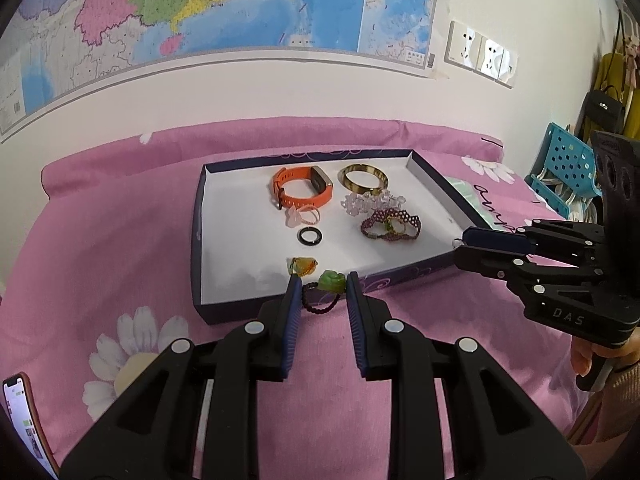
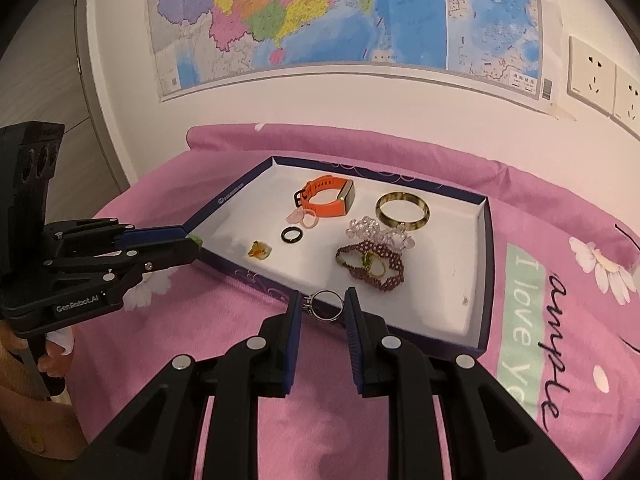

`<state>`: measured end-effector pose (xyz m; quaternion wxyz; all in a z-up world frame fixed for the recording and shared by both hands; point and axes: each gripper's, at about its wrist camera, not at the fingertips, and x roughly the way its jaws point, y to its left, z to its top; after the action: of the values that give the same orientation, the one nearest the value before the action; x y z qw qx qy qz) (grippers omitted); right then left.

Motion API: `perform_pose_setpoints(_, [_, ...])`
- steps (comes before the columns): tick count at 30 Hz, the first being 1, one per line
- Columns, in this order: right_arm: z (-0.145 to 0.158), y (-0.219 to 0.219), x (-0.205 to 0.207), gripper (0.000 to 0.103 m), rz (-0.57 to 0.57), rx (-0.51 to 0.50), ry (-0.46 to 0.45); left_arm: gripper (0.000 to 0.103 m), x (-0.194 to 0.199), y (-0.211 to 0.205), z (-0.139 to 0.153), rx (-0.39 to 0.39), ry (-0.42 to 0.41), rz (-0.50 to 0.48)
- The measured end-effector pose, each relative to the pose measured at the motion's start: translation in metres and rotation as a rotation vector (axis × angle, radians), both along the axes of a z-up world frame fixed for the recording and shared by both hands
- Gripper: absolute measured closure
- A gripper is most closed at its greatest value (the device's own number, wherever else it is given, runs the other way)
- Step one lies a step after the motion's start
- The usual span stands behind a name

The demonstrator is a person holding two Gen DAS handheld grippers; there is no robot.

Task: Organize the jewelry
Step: 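Carry the green-stone ring with the left gripper while the right gripper carries the silver ring into the box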

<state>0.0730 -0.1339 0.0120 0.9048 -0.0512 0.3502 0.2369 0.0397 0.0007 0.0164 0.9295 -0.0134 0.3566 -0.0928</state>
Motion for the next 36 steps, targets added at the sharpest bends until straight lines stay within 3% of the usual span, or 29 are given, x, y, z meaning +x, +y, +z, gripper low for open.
perform_pose_setpoints(36, [-0.011,0.004,0.065,0.083,-0.035,0.010,0.051,0.080,0.055,-0.006,-0.012,-0.005,0.037,0.037])
